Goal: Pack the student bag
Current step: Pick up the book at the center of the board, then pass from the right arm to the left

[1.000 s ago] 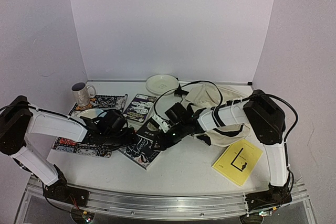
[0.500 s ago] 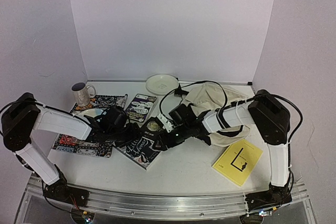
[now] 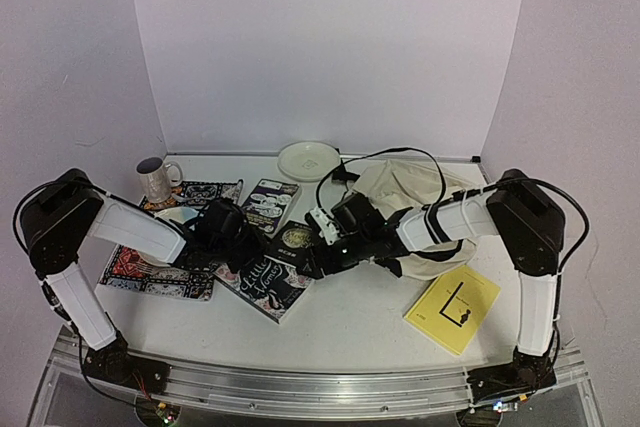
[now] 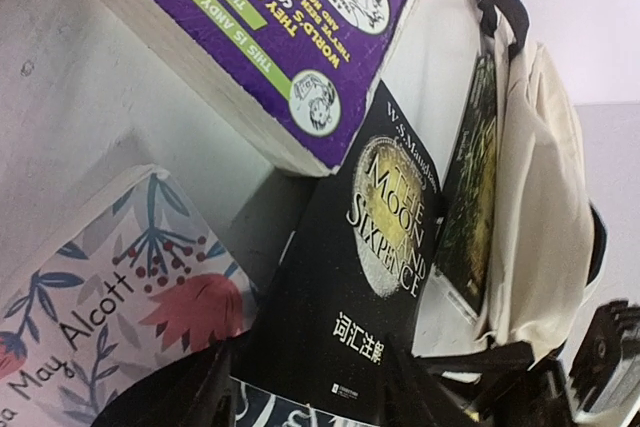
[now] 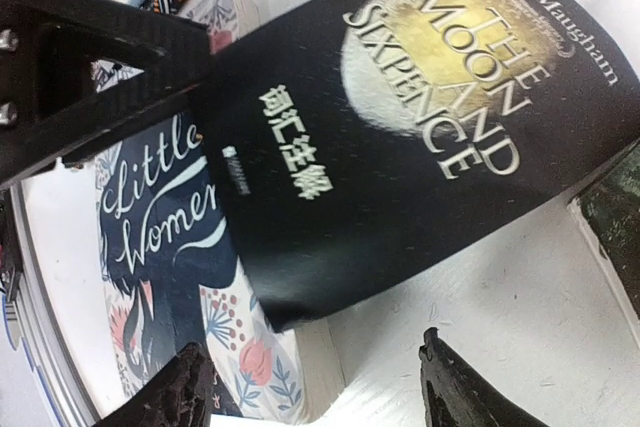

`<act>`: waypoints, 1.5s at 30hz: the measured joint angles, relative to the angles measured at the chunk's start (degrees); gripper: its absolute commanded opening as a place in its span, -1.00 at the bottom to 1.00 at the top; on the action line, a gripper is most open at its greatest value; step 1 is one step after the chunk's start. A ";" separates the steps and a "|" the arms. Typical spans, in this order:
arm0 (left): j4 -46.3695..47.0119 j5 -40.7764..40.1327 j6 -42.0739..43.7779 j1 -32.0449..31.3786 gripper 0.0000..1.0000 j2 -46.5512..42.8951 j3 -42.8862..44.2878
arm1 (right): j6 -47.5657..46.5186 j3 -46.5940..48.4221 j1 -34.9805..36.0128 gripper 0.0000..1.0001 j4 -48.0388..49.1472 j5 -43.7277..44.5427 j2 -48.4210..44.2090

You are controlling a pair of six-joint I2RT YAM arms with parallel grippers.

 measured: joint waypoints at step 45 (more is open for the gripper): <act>2.71 5.99 -6.31 0.35 -1.00 -8.54 -2.40 | -23.88 0.94 5.30 0.48 5.03 20.58 -1.73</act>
